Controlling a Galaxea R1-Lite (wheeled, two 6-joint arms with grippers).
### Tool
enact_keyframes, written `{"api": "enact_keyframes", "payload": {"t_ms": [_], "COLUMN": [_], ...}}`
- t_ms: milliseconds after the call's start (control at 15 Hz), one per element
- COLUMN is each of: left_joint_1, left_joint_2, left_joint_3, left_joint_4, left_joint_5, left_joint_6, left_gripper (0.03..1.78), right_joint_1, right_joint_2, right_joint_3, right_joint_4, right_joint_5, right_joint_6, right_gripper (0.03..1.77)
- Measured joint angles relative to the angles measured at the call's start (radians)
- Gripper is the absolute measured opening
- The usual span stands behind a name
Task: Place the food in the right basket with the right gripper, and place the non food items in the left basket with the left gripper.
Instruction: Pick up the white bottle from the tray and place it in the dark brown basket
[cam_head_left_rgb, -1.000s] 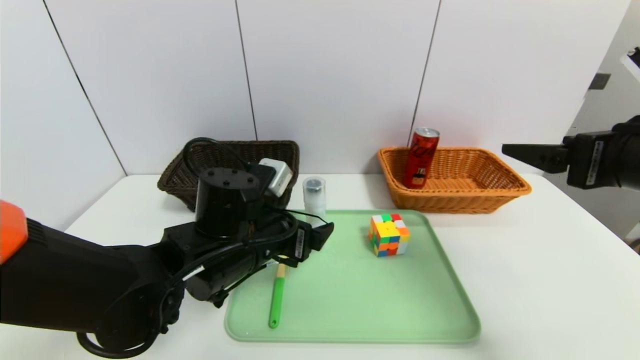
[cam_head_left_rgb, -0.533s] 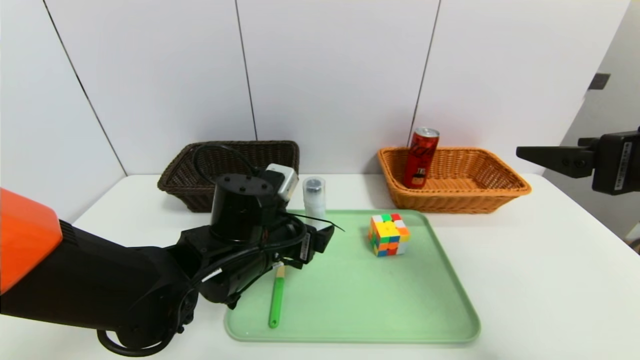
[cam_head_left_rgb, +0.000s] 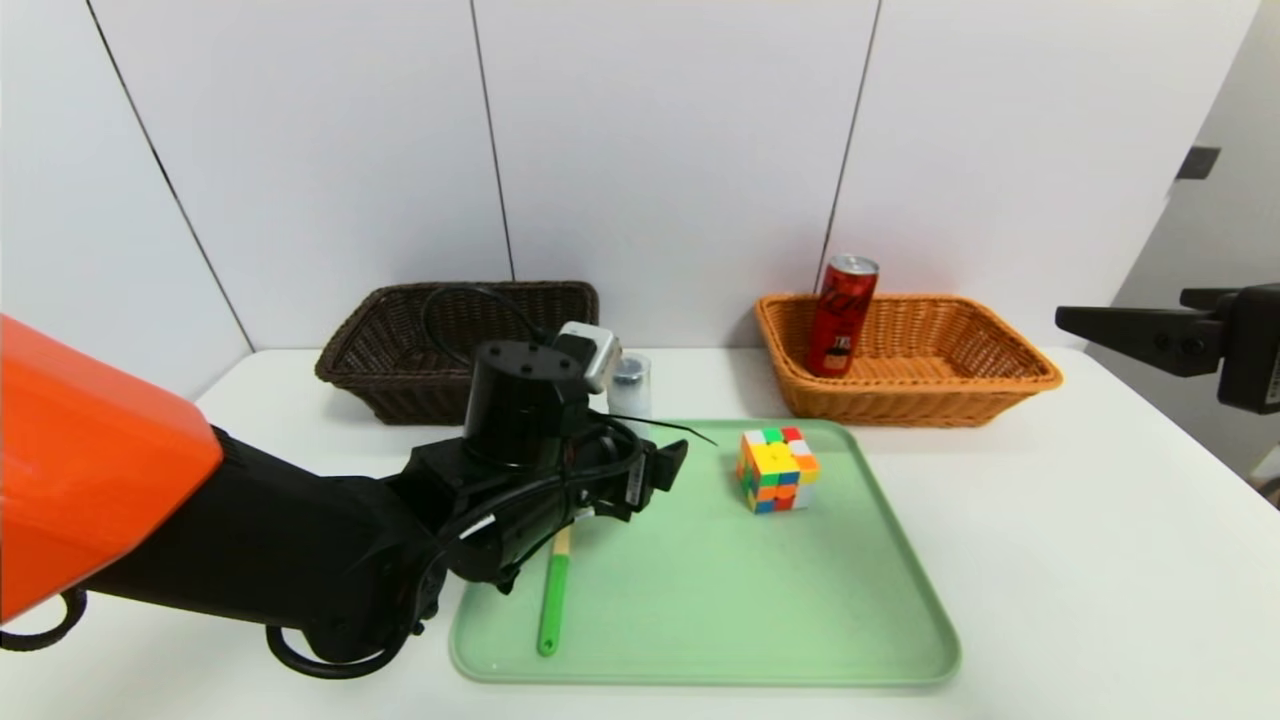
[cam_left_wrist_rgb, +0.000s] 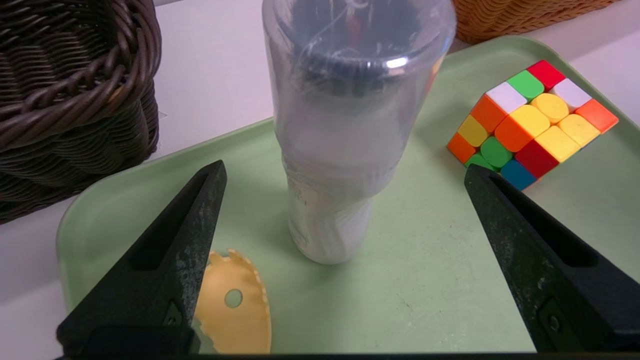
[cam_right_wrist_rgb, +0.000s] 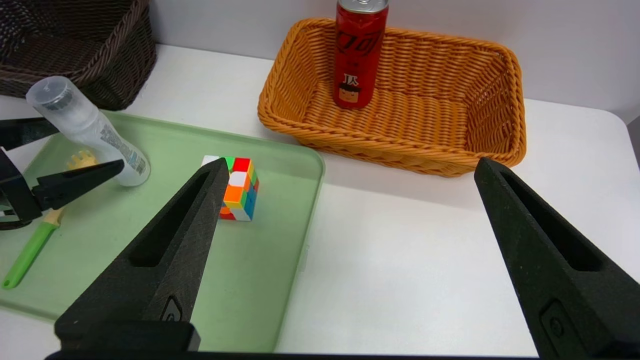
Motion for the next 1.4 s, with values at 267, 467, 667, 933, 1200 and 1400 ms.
{"api": "enact_keyframes", "payload": {"t_ms": [267,467,667,933,1200,1400], "left_joint_1": [0.000,0.001,0.001,0.003,0.004,0.004], "left_joint_2": [0.046,0.070,0.089,0.107,0.114,0.116], "left_joint_3": [-0.017,-0.033,-0.053,-0.070,-0.077,-0.089], "left_joint_4": [-0.032,-0.035,-0.035,-0.036,-0.036,-0.036], "left_joint_5": [-0.002,-0.001,-0.001,0.000,-0.001,0.000], "left_joint_6": [-0.008,-0.011,-0.011,-0.012,-0.012,-0.012], "left_gripper": [1.69,1.69,1.69,1.69,1.69,1.69], "right_joint_1": [-0.002,-0.002,-0.002,-0.002,-0.002,-0.001], "right_joint_2": [-0.019,-0.024,-0.030,-0.039,-0.043,-0.046], "right_joint_3": [0.026,0.034,0.035,0.047,0.054,0.067], "right_joint_4": [-0.001,-0.001,-0.001,-0.001,-0.001,0.000], "right_joint_5": [0.000,-0.001,-0.003,-0.002,-0.001,0.000], "right_joint_6": [-0.001,-0.001,-0.003,-0.005,-0.005,-0.005], "right_gripper": [1.69,1.69,1.69,1.69,1.69,1.69]}}
